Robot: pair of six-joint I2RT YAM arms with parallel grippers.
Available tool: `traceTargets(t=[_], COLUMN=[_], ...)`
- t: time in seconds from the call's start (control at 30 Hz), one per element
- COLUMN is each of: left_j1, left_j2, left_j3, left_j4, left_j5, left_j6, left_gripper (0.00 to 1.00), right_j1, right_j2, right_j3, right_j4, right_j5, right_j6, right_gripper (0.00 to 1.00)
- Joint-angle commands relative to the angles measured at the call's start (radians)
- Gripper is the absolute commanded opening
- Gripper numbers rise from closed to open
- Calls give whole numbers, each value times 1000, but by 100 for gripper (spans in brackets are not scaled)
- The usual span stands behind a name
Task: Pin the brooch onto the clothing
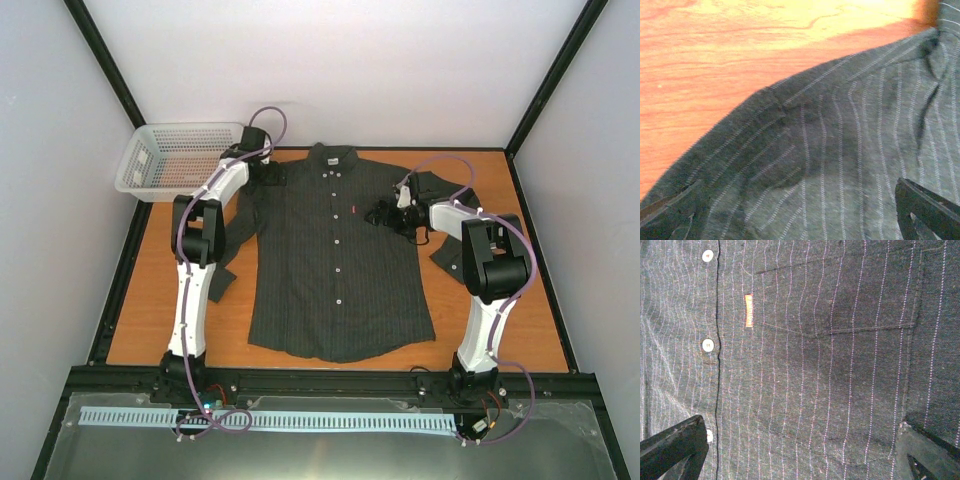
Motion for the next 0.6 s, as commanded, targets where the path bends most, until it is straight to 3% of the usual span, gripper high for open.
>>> traceTargets(t=[0.0,0.2,0.43,0.57], left_j1=[-46,-103,-123,-124], left_j2=[-74,-180,-258,-302], left_j3=[48,-15,-282,-456], left_j4=[-35,-42,73,124], left_j5=[56,110,281,264], left_j6=[30,4,-69,-70], left_gripper=[100,100,100,100], right_j1=[-7,16,51,51], right_j2=[12,-62,-95,-96], right_j3=[3,34,-47,-101], right_j4=[-93,-144,-72,-74], right_j5=[61,78,-27,6], right_j6=[-19,-44,30,10], right_gripper=[100,100,100,100])
